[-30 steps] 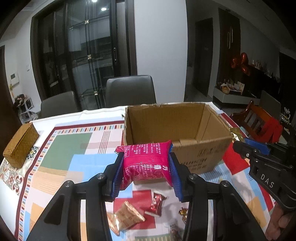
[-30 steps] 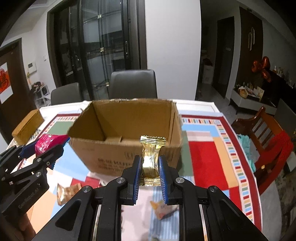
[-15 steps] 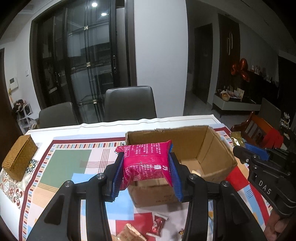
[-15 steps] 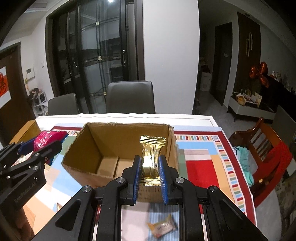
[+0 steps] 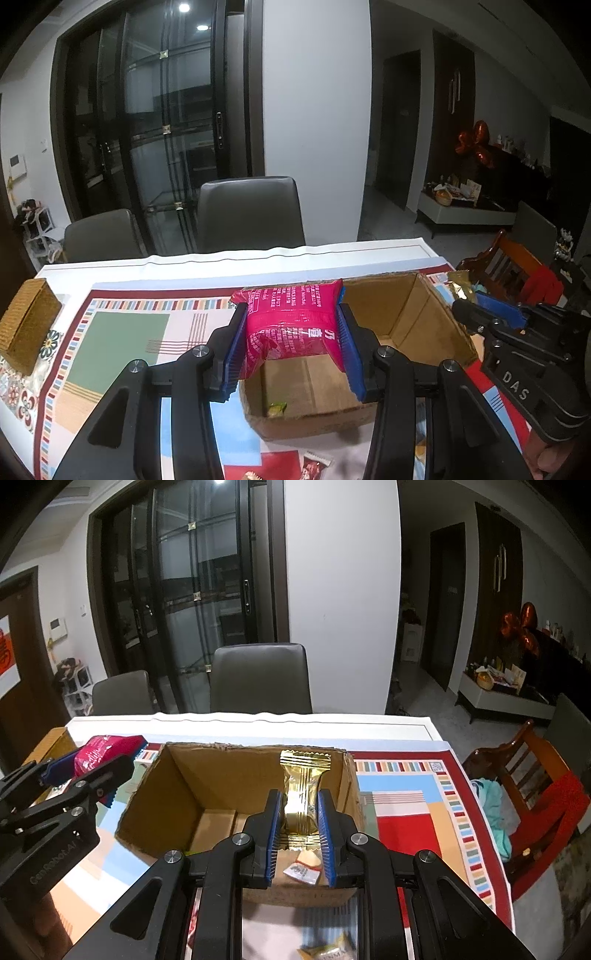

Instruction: Organize snacks

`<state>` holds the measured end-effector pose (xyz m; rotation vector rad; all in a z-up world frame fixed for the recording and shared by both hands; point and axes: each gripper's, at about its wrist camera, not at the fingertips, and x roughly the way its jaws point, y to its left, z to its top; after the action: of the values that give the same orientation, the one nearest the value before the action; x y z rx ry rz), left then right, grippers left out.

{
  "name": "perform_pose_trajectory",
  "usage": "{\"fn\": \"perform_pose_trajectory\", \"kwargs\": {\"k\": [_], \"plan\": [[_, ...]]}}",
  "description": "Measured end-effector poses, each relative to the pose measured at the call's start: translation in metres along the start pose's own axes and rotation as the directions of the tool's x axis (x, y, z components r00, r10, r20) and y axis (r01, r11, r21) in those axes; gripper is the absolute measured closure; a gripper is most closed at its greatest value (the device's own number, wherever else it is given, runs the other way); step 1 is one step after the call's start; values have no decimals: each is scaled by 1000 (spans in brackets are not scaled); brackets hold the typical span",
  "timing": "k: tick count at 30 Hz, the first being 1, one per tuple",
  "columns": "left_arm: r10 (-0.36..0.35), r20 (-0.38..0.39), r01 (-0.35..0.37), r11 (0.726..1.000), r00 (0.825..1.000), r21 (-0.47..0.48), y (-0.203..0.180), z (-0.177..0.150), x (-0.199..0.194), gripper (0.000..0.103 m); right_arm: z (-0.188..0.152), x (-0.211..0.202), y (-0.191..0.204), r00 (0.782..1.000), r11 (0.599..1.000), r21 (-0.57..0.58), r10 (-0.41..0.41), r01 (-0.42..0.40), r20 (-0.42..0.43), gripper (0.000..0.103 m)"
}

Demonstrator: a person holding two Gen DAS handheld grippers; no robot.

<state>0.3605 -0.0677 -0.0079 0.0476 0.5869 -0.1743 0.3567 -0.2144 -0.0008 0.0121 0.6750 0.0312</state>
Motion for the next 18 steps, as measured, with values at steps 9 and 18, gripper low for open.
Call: {"fn": "perform_pose_trajectory", "kwargs": {"k": [9, 18], "plan": [[-17, -38, 17, 1000, 999, -4, -3, 2, 26, 58, 4, 17, 3, 1000, 1000, -1, 5, -5, -25, 82], [-28, -58, 28, 1000, 998, -10, -1, 4, 38, 57, 5, 32, 0, 998, 1000, 5, 16, -16, -55, 82]]}}
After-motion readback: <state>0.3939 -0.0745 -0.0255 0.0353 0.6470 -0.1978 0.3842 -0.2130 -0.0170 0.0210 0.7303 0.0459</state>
